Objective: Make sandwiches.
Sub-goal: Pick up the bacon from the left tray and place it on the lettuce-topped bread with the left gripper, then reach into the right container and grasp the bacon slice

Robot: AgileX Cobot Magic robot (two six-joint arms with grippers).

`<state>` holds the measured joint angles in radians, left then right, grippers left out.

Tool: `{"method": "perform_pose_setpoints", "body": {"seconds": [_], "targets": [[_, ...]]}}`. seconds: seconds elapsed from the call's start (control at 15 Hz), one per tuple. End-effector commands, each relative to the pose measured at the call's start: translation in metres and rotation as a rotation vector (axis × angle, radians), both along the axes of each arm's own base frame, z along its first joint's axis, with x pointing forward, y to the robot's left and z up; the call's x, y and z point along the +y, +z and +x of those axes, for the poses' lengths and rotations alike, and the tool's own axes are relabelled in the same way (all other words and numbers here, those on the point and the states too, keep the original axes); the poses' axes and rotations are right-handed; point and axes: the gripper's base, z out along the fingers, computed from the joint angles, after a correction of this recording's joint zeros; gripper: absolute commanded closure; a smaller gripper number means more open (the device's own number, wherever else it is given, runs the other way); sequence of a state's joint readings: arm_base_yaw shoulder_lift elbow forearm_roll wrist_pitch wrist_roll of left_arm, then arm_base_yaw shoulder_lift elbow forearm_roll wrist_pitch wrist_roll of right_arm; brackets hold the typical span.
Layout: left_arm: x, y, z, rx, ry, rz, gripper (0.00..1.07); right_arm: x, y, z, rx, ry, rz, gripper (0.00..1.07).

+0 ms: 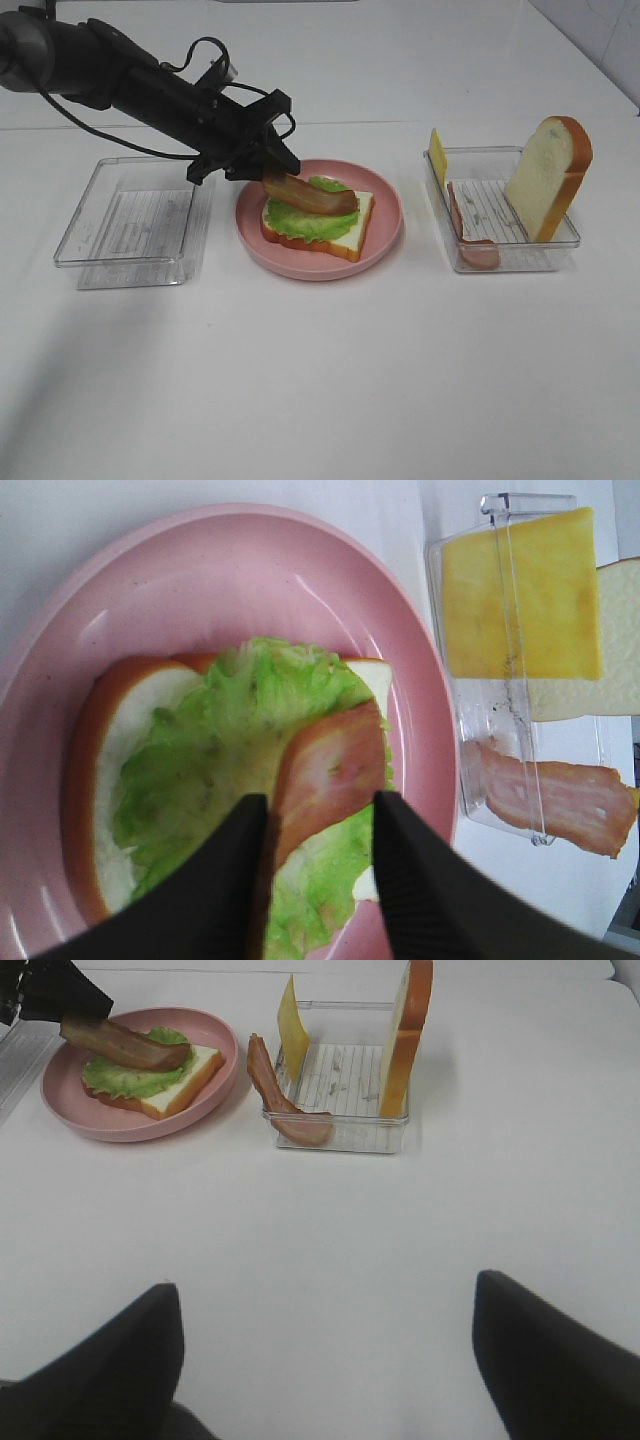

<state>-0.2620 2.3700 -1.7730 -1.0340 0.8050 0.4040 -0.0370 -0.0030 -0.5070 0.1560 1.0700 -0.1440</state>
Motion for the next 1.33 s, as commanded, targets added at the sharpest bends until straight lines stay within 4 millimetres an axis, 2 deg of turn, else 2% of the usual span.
{"method": "perform_pose_setpoints", "body": {"seconds": [0.07,0.47,0.73,1.0,1.2,1.27,1.33], "targets": [[-0.001,0.013,-0.001,-0.038,-0.021,0.022,0.27,0.0,0.0,-0.002,-0.02,-0.003,-0.001,0.32],[0.012,0.057,-0.008,-0.169,-0.08,0.229,0.27,0.0,0.0,-0.002,-0.02,-0.003,-0.001,0.32],[0.035,0.099,-0.022,-0.185,-0.063,0.461,0.27,0.0,0.0,-0.002,-0.02,-0.003,-0.001,0.32],[0.06,0.146,-0.056,-0.09,-0.074,0.664,0.27,0.0,0.0,-0.002,-0.02,-0.003,-0.001,0.32],[0.071,0.188,-0.086,-0.067,-0.097,0.7,0.27,0.0,0.0,-0.002,-0.02,-0.003,-0.001,0.32],[0.072,0.195,-0.091,-0.072,-0.095,0.7,0.27,0.0,0.0,-0.002,-0.02,-0.003,-0.001,0.32],[0.077,0.22,-0.108,-0.125,-0.068,0.688,0.27,0.0,0.0,-0.002,-0.02,-0.003,-0.001,0.32]]}}
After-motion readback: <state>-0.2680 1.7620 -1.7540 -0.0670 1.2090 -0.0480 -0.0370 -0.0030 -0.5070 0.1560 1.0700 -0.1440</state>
